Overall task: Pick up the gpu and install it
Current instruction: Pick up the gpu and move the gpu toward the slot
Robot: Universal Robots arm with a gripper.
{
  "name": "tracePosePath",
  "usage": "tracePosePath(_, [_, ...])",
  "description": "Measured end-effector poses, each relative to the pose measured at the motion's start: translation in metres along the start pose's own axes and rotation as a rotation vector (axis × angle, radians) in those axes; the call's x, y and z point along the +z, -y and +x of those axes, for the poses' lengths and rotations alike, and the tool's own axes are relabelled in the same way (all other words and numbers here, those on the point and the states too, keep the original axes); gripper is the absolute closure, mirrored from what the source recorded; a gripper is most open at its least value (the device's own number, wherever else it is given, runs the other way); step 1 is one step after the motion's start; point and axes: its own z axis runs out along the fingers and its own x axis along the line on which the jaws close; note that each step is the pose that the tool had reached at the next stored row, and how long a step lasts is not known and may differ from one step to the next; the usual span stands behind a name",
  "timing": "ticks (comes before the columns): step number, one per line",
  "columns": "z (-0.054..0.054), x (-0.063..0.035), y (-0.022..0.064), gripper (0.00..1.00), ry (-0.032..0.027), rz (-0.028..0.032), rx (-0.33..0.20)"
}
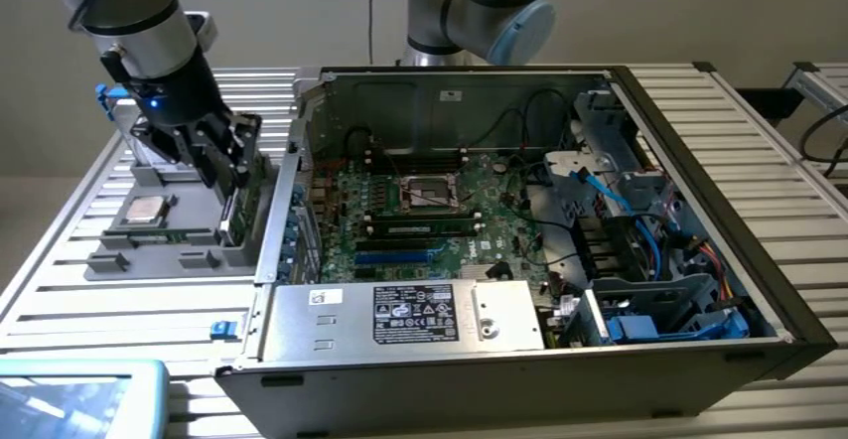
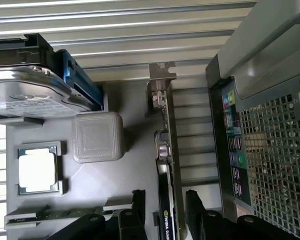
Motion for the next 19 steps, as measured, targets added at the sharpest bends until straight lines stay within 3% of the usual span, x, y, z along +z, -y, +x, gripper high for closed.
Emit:
tracePosePath(2, [0.0,0.0027,0.0015,0.54,-0.0008,-0.0064,0.0])
tracePosePath(8, [-0.004,0.0104,0.0048,0.54,-0.0032,-0.0181,-0.008])
tracePosePath(19, [-0.006,0.0221,0.0088,0.54,-0.0142,-0.0458,-0.04])
